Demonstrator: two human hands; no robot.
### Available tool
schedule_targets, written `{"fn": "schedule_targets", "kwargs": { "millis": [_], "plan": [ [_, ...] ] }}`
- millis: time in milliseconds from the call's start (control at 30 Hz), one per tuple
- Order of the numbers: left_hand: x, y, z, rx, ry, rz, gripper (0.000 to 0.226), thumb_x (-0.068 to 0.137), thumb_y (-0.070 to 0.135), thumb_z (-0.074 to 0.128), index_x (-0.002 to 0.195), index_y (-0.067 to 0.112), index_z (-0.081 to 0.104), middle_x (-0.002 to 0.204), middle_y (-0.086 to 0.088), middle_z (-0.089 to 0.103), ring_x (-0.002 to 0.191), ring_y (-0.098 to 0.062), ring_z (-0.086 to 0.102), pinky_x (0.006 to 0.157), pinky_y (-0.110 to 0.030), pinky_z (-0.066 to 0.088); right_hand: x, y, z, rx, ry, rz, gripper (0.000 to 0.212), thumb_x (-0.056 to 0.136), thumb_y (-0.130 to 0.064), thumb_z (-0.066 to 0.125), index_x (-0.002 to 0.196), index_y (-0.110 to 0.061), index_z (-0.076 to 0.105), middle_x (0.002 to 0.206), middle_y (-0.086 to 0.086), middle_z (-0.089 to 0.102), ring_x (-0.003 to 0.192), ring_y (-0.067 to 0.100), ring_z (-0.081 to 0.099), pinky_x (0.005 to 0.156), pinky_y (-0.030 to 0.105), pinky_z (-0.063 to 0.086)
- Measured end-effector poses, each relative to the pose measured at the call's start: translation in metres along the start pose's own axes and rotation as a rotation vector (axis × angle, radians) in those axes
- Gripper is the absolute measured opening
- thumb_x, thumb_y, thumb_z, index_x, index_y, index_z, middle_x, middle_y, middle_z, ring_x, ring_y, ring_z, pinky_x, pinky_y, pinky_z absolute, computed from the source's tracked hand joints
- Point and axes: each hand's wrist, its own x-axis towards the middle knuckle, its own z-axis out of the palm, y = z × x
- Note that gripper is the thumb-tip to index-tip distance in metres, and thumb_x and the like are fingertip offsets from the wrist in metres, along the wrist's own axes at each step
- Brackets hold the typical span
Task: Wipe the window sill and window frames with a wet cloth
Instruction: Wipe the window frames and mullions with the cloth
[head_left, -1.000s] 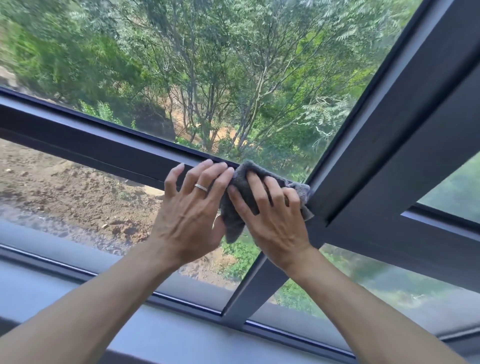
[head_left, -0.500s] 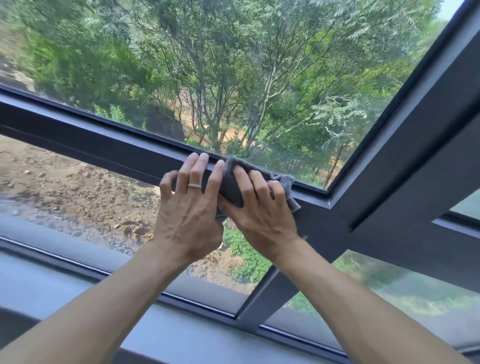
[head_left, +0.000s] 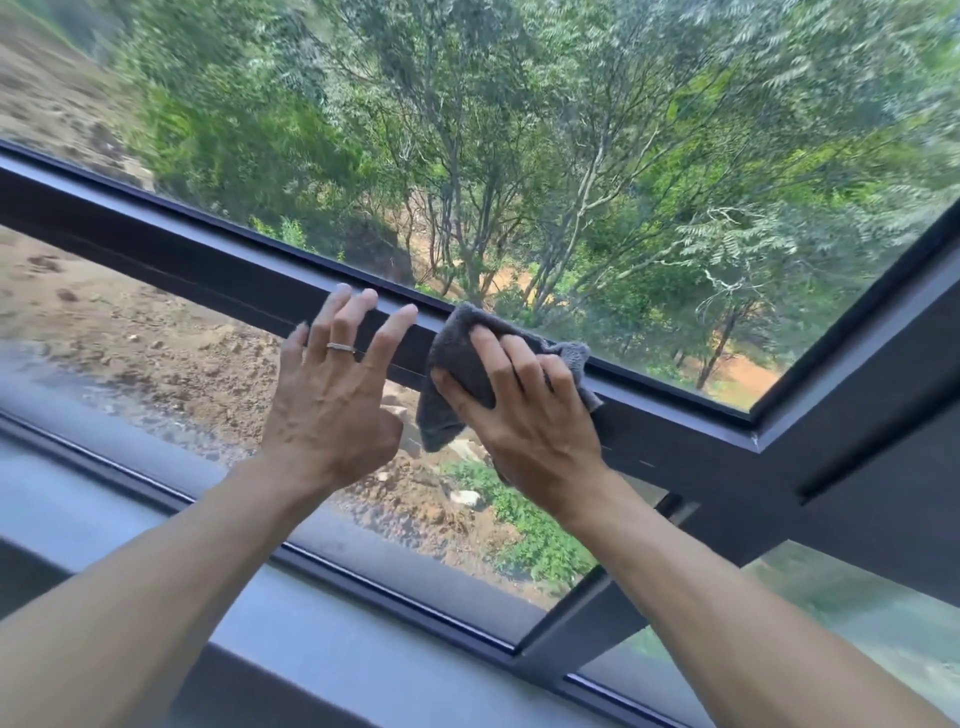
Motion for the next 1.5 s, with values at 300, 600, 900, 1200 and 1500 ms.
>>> {"fn": "schedule_targets", "kwargs": {
  "millis": [300,600,900,1200,1500],
  "plan": [
    [-0.002,-0.003,-0.002,-0.053,-0.038,0.012,0.096,0.059,0.030,0.066,0.148,0.018,0.030,0.146,-0.016,0.028,0.143,-0.035,0.019,0.103,-0.056,0.039,-0.001,0.000,0.000,-0.074,0.032,-0.011,0.042,0.106,-0.023,0.033,0.141,-0.039,0.051,0.137,0.018,0.038,0.118,0.033,0.042,0.088,0.043,0.033],
    [-0.003,-0.005,-0.001,-0.066,-0.030,0.014,0.103,0.055,0.025,0.072,0.148,0.019,0.029,0.146,-0.016,0.029,0.144,-0.034,0.017,0.106,-0.054,0.040,-0.030,0.011,-0.015,-0.001,-0.032,0.039,0.045,0.093,-0.021,0.057,0.137,-0.033,0.057,0.141,0.018,0.036,0.124,0.035,0.039,0.094,0.046,0.031],
    [0.003,-0.039,-0.015,-0.047,-0.032,0.110,0.096,0.067,0.043,0.051,0.152,0.011,0.021,0.148,-0.010,0.030,0.143,-0.031,0.027,0.115,-0.061,0.023,0.047,-0.041,0.011,0.068,0.010,0.054,0.043,0.100,-0.018,0.039,0.139,-0.030,0.055,0.140,0.018,0.037,0.121,0.034,0.041,0.094,0.045,0.034],
    [0.016,-0.111,-0.026,-0.003,-0.237,-0.038,0.112,0.066,0.035,0.072,0.152,0.026,0.002,0.154,-0.006,0.003,0.149,-0.026,-0.003,0.119,-0.053,0.022,0.047,-0.035,0.012,-0.038,0.011,-0.036,0.044,0.105,-0.019,0.031,0.139,-0.033,0.054,0.135,0.020,0.038,0.114,0.035,0.042,0.087,0.044,0.034],
    [0.014,-0.113,-0.021,-0.070,-0.178,-0.031,0.104,0.063,0.044,0.065,0.147,0.031,0.005,0.150,-0.005,0.010,0.148,-0.026,0.003,0.111,-0.053,0.036,0.061,-0.055,0.016,0.042,0.030,0.012,0.041,0.101,-0.016,0.043,0.137,-0.030,0.057,0.139,0.019,0.039,0.121,0.036,0.042,0.092,0.045,0.033]
  ]
}}
